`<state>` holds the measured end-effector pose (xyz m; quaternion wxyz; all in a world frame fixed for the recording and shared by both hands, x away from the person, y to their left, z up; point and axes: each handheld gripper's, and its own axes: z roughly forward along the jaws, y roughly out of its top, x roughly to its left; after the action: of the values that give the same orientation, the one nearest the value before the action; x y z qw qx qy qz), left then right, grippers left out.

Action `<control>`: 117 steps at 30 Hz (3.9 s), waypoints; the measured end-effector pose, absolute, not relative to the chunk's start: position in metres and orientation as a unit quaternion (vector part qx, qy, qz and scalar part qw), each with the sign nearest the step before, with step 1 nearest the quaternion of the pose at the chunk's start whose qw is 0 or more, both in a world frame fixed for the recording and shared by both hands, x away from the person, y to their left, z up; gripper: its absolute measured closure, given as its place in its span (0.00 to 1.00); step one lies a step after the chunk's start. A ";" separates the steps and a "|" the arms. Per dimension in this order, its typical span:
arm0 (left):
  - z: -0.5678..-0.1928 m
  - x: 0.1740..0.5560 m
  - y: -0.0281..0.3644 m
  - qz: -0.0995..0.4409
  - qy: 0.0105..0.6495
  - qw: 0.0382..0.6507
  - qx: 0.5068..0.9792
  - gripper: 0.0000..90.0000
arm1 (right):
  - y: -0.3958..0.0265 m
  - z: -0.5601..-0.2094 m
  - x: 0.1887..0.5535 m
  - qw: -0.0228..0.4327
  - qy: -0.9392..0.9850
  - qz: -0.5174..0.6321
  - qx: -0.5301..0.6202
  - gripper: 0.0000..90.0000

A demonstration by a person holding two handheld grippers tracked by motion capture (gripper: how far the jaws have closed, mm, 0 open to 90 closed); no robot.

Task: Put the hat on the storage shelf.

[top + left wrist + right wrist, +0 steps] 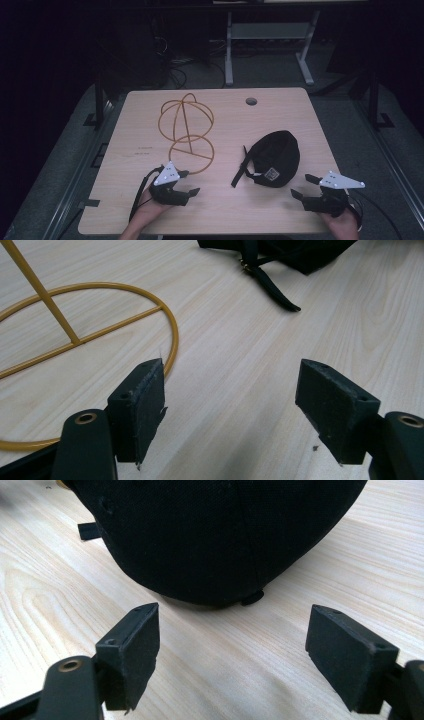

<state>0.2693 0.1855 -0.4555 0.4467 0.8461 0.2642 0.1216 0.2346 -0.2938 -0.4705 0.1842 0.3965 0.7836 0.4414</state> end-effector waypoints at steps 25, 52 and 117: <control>-0.454 0.267 0.178 0.104 0.256 0.448 0.850 0.31 | -0.291 -0.470 0.234 0.183 0.785 0.444 0.391 0.24; -0.429 0.272 0.149 0.056 0.231 0.466 0.852 0.32 | -0.296 -0.468 0.231 0.183 0.776 0.458 0.394 0.24; -0.399 0.305 -0.010 -0.013 0.136 0.449 0.883 0.42 | -0.291 -0.467 0.231 0.174 0.779 0.467 0.380 0.23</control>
<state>0.3055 -0.0103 -0.3990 0.4494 0.8828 0.1364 -0.0131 0.2307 -0.2913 -0.4669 0.1743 0.3805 0.7788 0.4672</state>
